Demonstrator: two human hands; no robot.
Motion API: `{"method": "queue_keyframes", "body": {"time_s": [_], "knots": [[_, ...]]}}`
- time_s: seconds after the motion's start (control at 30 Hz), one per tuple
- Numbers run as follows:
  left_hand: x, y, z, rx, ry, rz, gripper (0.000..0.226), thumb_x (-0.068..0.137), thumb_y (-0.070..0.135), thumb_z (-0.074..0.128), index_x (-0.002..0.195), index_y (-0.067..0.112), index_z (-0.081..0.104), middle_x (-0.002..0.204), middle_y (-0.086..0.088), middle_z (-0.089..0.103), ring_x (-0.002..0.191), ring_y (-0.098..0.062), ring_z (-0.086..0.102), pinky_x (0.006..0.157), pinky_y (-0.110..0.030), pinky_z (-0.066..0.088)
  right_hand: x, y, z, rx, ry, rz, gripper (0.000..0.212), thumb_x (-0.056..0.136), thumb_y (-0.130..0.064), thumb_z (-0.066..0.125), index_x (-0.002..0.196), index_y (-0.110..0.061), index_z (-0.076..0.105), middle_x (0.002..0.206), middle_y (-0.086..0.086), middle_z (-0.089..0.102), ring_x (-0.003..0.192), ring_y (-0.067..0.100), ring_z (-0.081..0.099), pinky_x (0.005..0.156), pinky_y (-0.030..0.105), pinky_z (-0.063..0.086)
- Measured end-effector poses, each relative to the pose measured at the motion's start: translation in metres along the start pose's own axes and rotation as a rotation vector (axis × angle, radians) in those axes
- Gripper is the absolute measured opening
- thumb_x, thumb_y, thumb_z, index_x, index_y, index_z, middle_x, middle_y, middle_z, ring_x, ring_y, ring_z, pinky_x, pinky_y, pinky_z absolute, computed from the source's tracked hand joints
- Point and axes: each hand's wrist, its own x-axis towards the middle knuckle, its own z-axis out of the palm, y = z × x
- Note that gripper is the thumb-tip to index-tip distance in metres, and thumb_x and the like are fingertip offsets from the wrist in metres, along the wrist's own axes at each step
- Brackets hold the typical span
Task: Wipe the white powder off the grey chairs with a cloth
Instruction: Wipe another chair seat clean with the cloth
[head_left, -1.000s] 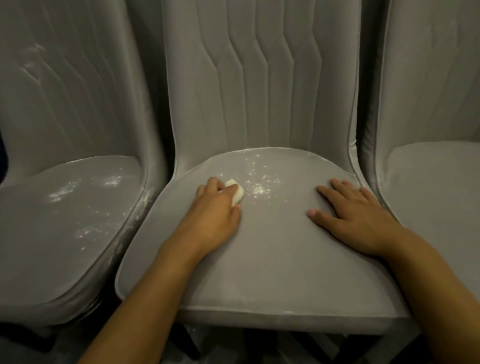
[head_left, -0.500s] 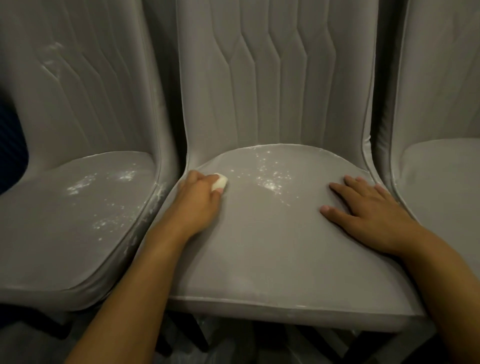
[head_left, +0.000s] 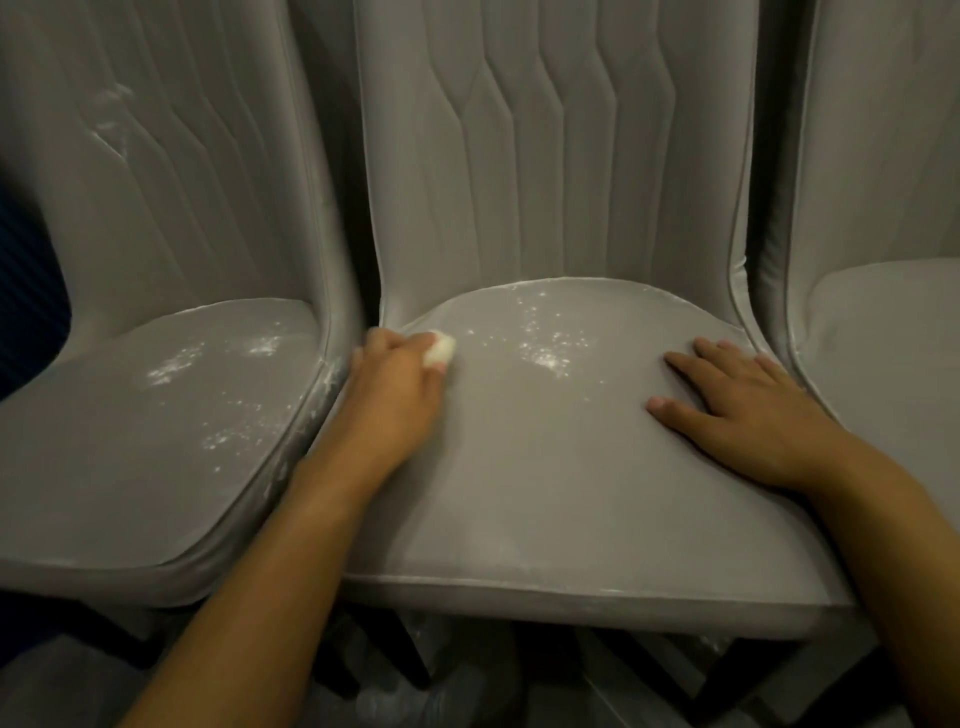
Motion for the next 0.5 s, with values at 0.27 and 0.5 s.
{"method": "queue_keyframes", "body": {"time_s": [0.27, 0.5], "knots": [[-0.016, -0.007, 0.010, 0.013, -0.005, -0.120, 0.032, 0.100, 0.027, 0.040, 0.126, 0.019, 0.058, 0.121, -0.011, 0.040, 0.117, -0.035, 0.041, 0.108, -0.045, 0.035, 0.004, 0.000, 0.001, -0.031, -0.002, -0.004, 0.090, 0.079, -0.080, 0.013, 0.157, -0.035, 0.019, 0.167, 0.000, 0.011, 0.154, 0.019, 0.009, 0.124, 0.038, 0.005], [-0.022, 0.023, 0.013, -0.093, -0.018, 0.105, 0.028, 0.103, 0.019, 0.045, 0.128, 0.025, 0.057, 0.117, 0.005, 0.035, 0.107, -0.016, 0.031, 0.093, -0.022, 0.023, 0.005, 0.001, 0.001, -0.038, -0.010, 0.009, 0.097, 0.078, -0.091, 0.008, 0.157, -0.035, 0.020, 0.167, 0.000, 0.013, 0.154, 0.019, 0.010, 0.124, 0.038, 0.006]]}}
